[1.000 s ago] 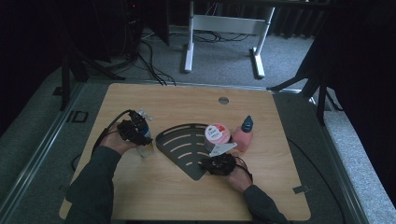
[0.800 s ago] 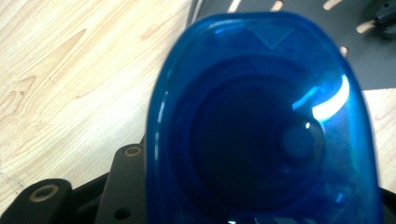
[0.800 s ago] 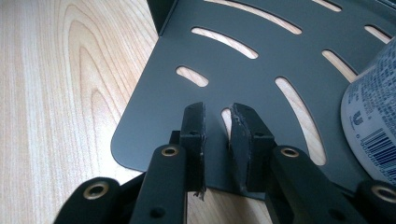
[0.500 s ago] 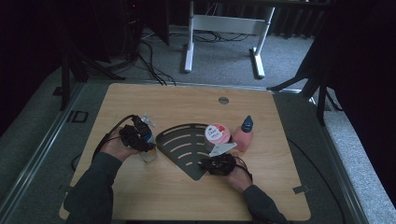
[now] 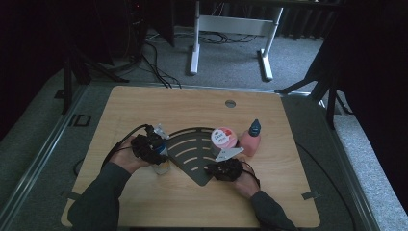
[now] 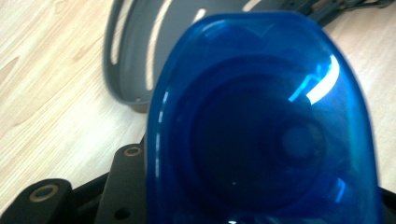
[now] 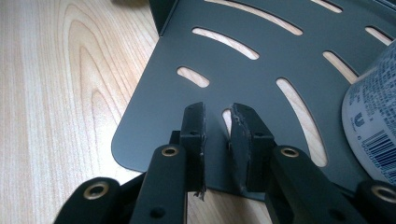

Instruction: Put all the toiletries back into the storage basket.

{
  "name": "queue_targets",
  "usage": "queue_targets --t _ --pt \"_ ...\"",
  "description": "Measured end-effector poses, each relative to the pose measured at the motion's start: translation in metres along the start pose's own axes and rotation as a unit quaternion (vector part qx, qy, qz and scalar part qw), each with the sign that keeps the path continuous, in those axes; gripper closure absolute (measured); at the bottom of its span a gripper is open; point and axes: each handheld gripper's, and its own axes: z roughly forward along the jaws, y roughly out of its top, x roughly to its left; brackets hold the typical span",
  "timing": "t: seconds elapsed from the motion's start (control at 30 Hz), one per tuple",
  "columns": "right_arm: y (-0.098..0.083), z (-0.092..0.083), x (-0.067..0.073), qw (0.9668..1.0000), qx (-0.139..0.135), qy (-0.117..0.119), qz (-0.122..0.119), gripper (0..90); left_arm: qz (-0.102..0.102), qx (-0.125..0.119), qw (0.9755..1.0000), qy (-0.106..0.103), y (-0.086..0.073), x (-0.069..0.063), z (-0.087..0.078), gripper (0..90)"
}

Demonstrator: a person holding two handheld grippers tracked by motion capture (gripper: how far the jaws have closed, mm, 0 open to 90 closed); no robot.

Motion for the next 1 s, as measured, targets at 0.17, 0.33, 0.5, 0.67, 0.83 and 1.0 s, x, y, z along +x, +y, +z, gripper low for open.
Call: queue_targets --t 0.17,0.33,0.5,0.67,0.83,1.0 --pt "0.0 0.0 0.001 1.0 0.002 -0.003 -0.003 75.0 0.01 -0.003 0.9999 -0.007 0.004 -0.007 0.001 54.8" --pt "0.001 0.0 0.002 1.0 0.003 -0.004 -0.004 74.7 0.023 -0.005 0.9995 -0.02 0.009 -0.015 0.001 54.8" --pt "0.001 -0.001 0.002 0.9999 0.005 -0.006 -0.008 74.1 0.03 -0.007 0.9991 -0.027 0.013 -0.022 0.003 54.9" --pt "0.001 -0.003 0.004 0.9999 0.004 -0.007 -0.011 73.9 0.04 -0.01 0.9985 -0.036 0.02 -0.028 0.006 54.8" --pt "0.001 -0.006 0.005 0.9999 0.004 -0.009 -0.013 73.9 0.049 -0.013 0.9978 -0.043 0.028 -0.036 0.009 54.8" --pt "-0.001 -0.013 0.005 0.9998 0.001 -0.014 -0.013 73.9 0.057 -0.015 0.9972 -0.047 0.038 -0.041 0.013 54.8"
